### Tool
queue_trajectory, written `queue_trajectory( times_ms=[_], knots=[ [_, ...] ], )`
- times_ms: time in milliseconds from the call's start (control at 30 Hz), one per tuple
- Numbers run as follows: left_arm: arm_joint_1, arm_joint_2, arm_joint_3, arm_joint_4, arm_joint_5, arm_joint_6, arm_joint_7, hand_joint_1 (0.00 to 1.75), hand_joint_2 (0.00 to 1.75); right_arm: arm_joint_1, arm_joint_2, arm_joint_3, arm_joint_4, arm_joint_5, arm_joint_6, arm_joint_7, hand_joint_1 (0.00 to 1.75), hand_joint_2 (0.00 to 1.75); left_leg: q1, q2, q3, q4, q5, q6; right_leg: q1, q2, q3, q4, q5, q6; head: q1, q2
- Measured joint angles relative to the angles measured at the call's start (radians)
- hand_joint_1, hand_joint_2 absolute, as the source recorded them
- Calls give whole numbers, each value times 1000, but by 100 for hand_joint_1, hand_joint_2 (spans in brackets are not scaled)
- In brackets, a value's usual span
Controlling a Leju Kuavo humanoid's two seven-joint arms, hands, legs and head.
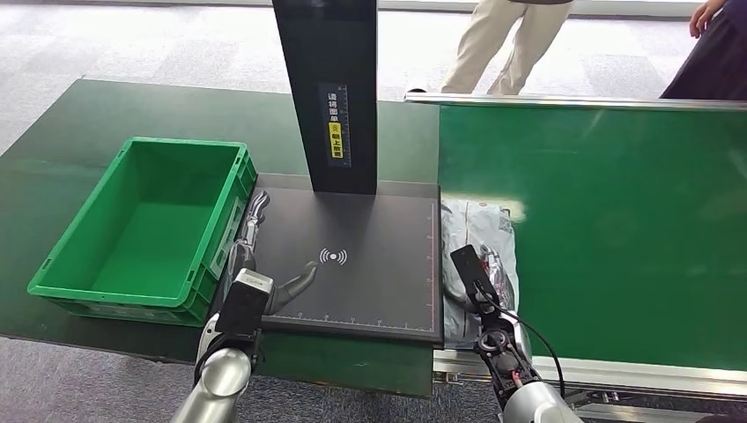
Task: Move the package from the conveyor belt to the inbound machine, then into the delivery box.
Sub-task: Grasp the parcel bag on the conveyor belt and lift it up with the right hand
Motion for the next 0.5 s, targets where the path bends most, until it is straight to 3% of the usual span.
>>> queue_trajectory(
  times_ms=[33,167,500],
  knots=[
    [1,0,0,0,0,0,0,0,175,3,1,0,2,-3,0,-3,0,175,0,0,0,0,0,0,0,0,0,0,0,0,0,0],
    [1,3,0,0,-1,6,0,0,175,11,7,0,6,-9,1,-11,174,175,0,0,0,0,0,0,0,0,0,0,0,0,0,0],
    [10,11,1,0,1,17,0,0,175,13,13,0,7,-13,6,-25,175,175,0,0,1,0,0,0,0,0,1,0,0,0,0,0]
  ],
)
